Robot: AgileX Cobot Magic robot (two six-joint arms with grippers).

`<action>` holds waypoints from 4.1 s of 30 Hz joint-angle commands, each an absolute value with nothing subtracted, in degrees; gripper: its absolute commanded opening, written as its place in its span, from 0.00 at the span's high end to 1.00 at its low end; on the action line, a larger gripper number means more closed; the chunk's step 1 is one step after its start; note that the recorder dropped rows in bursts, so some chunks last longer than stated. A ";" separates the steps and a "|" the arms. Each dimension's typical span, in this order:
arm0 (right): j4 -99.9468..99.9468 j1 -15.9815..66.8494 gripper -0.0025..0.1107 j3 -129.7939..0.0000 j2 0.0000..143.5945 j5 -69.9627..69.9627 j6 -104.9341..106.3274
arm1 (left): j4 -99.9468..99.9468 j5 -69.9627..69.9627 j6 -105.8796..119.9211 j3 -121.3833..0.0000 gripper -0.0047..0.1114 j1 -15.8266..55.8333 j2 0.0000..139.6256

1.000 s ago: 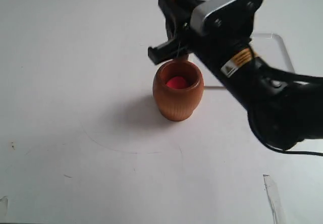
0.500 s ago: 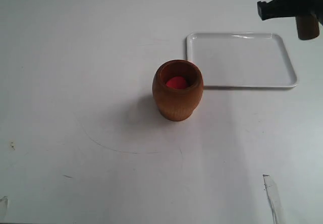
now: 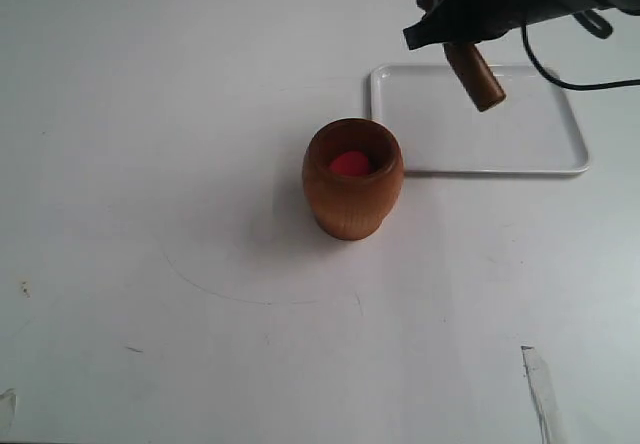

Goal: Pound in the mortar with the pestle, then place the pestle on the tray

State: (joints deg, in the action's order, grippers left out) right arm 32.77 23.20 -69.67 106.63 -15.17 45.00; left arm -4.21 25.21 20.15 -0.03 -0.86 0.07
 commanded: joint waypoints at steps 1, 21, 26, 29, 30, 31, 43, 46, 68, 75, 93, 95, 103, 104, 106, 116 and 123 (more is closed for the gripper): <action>32.08 22.72 0.98 -73.61 113.83 -16.01 44.34 | -3.79 25.03 19.68 0.00 0.96 -0.42 0.00; 31.82 22.72 0.98 -75.44 127.14 -12.10 44.89 | -3.79 25.03 19.68 0.00 0.96 -0.42 0.00; 31.82 22.72 0.98 -75.44 124.62 -12.37 44.89 | -3.79 25.03 19.68 0.00 0.96 -0.42 0.00; 31.82 22.72 0.92 -75.44 121.25 -14.79 44.89 | -3.79 25.03 19.68 0.00 0.96 -0.42 0.00; 31.82 22.72 0.88 -75.44 120.13 -15.54 44.89 | -3.79 25.03 19.68 0.00 0.96 -0.42 0.00; 31.82 22.72 0.84 -75.44 118.67 -16.23 44.89 | -3.79 25.03 19.68 0.00 0.96 -0.42 0.00; 32.46 22.72 0.64 -75.44 106.85 -22.80 43.17 | -3.79 25.03 19.68 0.00 0.96 -0.42 0.00; 32.46 22.72 0.64 -75.44 104.49 -22.96 43.00 | -3.79 25.03 19.68 0.00 0.96 -0.42 0.00; 33.25 22.91 0.98 -63.65 44.21 -35.54 42.83 | -3.79 25.03 19.68 0.00 0.96 -0.42 0.00; 34.23 22.91 0.98 -53.74 25.59 -39.37 42.83 | -3.79 25.03 19.68 0.00 0.96 -0.42 0.00; 43.39 22.91 0.98 -27.82 9.79 -43.08 42.83 | -3.79 25.03 19.68 0.00 0.96 -0.42 0.00; 41.94 22.91 0.98 -27.82 9.79 -42.87 42.83 | -3.79 25.03 19.68 0.00 0.96 -0.42 0.00; 41.85 22.91 0.98 -27.82 9.38 -42.14 42.75 | -3.79 25.03 19.68 0.00 0.96 -0.42 0.00; 41.06 22.80 0.98 -27.82 8.68 -41.33 43.36 | -3.79 25.03 19.68 0.00 0.96 -0.42 0.00; 40.22 21.62 0.98 -27.82 6.70 -38.22 43.49 | -3.79 25.03 19.68 0.00 0.96 -0.42 0.00; 39.83 14.07 0.98 -27.82 0.00 -28.04 43.64 | -3.79 25.03 19.68 0.00 0.96 -0.42 0.00; 37.89 12.98 0.98 -24.18 0.00 -22.27 43.64 | -3.79 25.03 19.68 0.00 0.96 -0.42 0.00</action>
